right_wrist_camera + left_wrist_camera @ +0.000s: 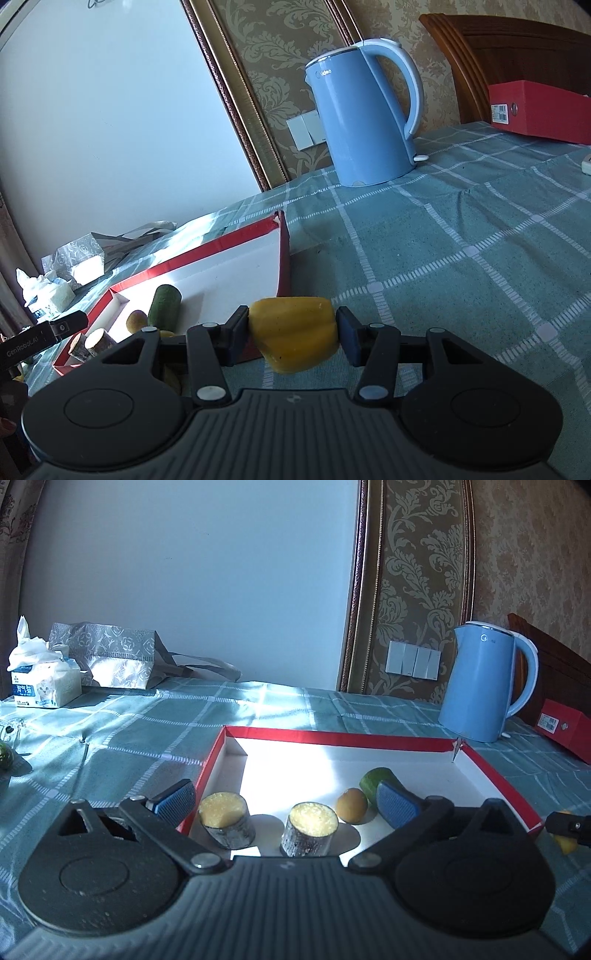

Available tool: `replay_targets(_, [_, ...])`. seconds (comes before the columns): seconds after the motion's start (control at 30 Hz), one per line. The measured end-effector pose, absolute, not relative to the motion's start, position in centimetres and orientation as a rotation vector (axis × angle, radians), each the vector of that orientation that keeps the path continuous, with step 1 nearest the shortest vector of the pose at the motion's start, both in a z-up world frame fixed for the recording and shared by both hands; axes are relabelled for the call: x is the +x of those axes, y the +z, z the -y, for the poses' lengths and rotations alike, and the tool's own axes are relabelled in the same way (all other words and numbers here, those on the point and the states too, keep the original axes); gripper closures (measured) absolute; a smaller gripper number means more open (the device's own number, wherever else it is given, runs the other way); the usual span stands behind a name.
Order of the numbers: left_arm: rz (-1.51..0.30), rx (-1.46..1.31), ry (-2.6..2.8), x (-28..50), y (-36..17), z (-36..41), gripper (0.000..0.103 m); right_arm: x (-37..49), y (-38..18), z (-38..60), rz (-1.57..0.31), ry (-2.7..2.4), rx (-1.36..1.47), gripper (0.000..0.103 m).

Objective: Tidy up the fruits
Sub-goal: 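Carry the yellow pepper into the tray and open the right tool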

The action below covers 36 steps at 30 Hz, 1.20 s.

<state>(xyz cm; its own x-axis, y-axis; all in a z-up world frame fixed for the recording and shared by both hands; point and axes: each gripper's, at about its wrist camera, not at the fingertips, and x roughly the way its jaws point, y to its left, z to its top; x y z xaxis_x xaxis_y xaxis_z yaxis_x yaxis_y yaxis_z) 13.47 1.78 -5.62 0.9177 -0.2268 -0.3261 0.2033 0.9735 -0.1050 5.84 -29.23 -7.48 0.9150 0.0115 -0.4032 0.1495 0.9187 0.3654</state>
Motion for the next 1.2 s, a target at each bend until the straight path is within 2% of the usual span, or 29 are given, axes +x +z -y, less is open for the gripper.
replay_targets(0.27, [-0.334, -0.125, -0.244, 11.4, -5.8, -3.0, 0.000, 6.8, -6.3, 28.6, -0.396, -0.034, 0.355, 0.053])
replay_targets(0.6, [-0.451, -0.138, -0.316, 11.4, -6.5, -3.1, 0.000, 11.2, -4.0, 25.9, -0.420, 0.052, 0.174, 0.053])
replay_targets(0.83, [-0.439, -0.125, -0.320, 10.7, -6.5, -3.1, 0.000, 14.4, -4.6, 23.9, -0.469, 0.077, 0.030, 0.053])
replay_targets(1.2, [-0.408, -0.076, -0.304, 10.2, -6.2, -2.4, 0.000, 18.3, -6.3, 23.8, -0.555, 0.065, 0.033, 0.052])
